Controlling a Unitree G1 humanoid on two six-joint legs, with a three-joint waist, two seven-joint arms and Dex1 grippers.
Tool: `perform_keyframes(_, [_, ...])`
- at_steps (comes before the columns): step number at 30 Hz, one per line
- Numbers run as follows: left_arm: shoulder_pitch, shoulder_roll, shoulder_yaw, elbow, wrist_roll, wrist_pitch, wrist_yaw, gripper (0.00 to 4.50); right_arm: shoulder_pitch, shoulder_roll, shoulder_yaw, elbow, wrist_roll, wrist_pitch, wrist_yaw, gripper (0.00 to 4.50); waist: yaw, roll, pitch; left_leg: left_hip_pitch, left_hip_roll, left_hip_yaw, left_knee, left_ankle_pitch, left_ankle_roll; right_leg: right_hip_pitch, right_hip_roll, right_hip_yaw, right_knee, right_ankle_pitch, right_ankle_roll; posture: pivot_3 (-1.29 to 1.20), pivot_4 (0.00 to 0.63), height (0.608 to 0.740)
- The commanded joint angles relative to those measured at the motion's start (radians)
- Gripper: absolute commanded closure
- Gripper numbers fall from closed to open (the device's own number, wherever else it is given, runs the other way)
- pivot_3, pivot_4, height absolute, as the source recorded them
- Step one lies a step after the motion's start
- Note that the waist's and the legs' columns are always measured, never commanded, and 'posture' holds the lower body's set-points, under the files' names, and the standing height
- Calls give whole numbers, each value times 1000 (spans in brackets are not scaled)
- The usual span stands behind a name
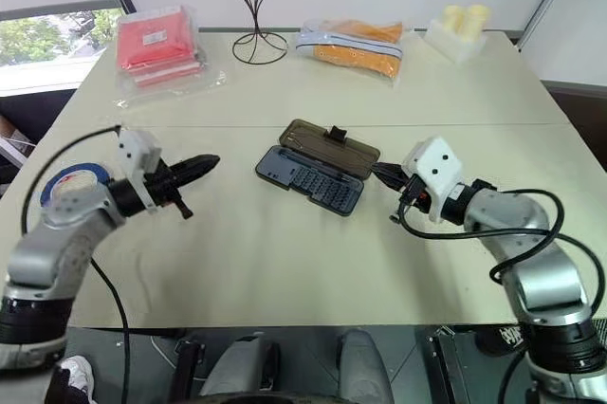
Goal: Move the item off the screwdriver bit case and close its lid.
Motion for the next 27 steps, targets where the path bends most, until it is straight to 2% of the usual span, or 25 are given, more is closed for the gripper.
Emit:
perform_keyframes(1, [-35, 26, 23, 6, -20, 18, -30, 4500, -34, -27, -15, 6, 16, -10, 33, 4457, 0, 0, 0, 0, 0, 0, 0, 0, 0, 0, 0, 0, 0, 0, 0, 0, 150, 740])
perform_keyframes(27, [-83, -8, 16, 17, -45, 71, -17, 4500, -31, -27, 5, 47, -22, -56, 55, 4457, 1, 0, 0, -1, 0, 0, 0, 0, 0, 0, 0, 0, 0, 0, 0, 0, 150, 740])
